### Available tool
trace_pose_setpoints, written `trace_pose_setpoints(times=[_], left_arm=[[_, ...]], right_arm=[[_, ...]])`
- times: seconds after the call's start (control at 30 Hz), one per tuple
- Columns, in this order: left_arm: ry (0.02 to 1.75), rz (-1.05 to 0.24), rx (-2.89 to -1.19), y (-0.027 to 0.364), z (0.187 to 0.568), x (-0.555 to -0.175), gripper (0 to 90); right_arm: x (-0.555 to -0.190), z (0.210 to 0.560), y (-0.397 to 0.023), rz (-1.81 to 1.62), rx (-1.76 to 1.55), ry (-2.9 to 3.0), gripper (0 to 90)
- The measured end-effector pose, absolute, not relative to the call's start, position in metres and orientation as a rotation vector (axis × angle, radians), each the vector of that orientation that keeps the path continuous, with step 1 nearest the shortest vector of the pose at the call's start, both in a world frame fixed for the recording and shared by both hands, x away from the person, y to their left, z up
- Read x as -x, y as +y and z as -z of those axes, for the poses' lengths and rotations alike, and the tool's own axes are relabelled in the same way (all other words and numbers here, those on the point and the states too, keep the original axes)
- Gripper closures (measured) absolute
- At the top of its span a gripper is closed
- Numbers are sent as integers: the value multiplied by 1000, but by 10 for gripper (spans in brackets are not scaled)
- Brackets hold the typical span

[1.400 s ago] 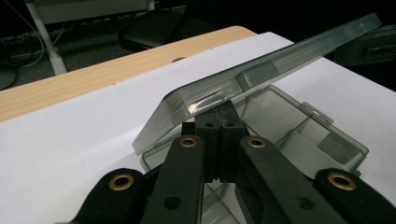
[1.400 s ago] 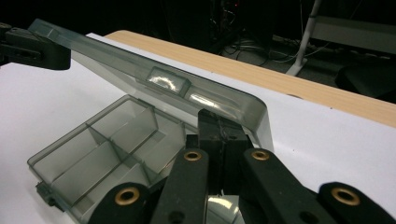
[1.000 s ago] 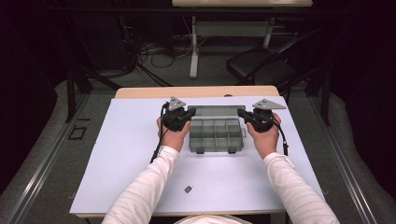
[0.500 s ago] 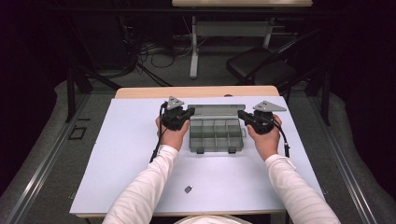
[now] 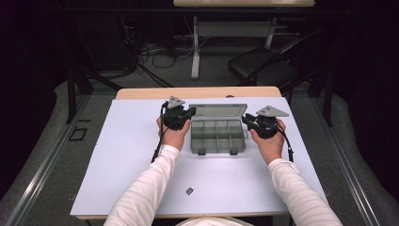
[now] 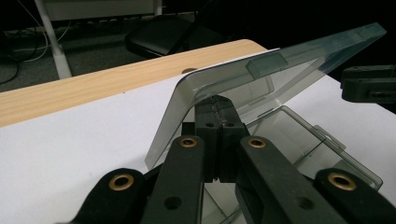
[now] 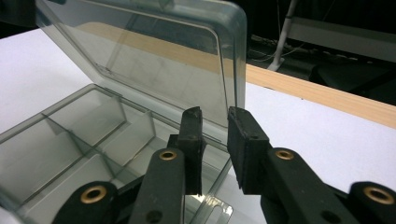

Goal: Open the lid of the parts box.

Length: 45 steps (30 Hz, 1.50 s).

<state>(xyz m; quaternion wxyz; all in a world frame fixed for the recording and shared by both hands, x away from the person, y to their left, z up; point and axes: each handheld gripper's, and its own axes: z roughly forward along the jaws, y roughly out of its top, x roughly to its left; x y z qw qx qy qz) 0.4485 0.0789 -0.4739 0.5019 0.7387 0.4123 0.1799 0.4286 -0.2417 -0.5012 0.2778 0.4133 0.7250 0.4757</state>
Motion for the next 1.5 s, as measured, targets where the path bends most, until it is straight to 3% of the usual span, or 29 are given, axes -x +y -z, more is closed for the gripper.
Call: trace_pose_setpoints(times=[0.33, 0.87, 1.33, 1.5], left_arm=[[1004, -436, -1789, 78, 474, -451, 900], [1002, -424, -1809, 78, 476, -452, 892], [1014, -408, -1862, 79, 493, -450, 802], [1042, -401, -1887, 80, 503, -449, 718]], right_arm=[[-448, 518, -241, -1252, -1192, 1912, 749], [-461, 538, -234, -1244, -1255, 1855, 835], [-460, 538, -234, -1254, -1258, 1840, 849], [-460, 538, -234, -1256, -1262, 1837, 849]])
